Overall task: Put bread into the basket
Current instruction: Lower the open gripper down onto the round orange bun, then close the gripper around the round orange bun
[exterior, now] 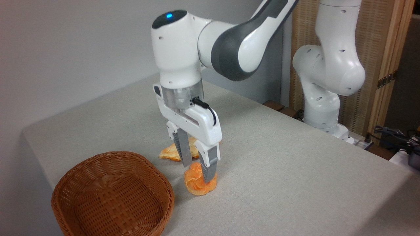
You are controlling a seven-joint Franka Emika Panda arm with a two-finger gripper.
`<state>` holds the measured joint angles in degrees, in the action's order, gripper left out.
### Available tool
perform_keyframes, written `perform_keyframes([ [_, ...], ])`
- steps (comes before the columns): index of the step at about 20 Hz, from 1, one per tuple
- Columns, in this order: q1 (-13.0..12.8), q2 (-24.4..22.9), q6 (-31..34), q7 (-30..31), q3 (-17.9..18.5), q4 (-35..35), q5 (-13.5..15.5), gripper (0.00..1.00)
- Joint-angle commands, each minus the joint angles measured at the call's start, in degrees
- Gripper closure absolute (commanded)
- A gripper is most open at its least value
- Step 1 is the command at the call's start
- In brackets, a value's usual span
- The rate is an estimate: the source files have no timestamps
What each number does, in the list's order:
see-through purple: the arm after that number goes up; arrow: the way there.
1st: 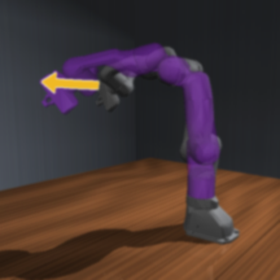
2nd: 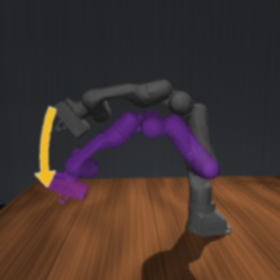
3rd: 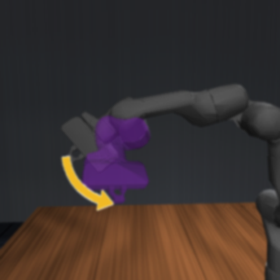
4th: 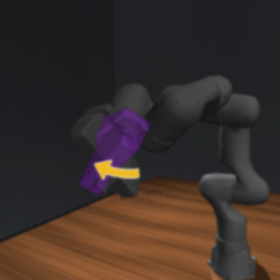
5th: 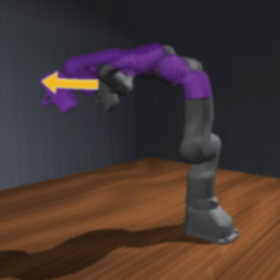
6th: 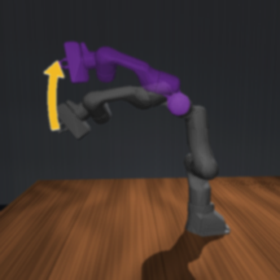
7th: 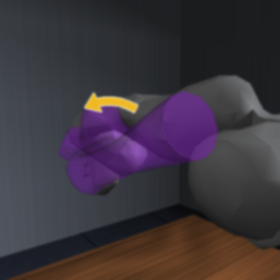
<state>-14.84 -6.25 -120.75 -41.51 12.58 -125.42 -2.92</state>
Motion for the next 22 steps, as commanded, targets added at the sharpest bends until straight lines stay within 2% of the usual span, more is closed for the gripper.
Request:
perform_keyframes([
  [1,-0.1,1.85,-1.51,-0.94,0.96,-0.26,-0.86,0.0],
  [9,-0.54,3.18,-2.12,-0.94,0.96,-0.26,-0.86,0.02],
  [11,-0.63,3.18,-2.21,-0.94,0.87,-0.09,-0.86,0.35],
  [12,-0.63,3.18,-2.21,-0.94,0.87,-0.09,-0.86,0.49],
  [13,-0.63,3.18,-2.3,-0.94,0.87,-0.09,-0.86,0.55],
  [22,-0.71,3.18,-2.3,-1.11,0.87,0.09,-0.77,0.57],
])
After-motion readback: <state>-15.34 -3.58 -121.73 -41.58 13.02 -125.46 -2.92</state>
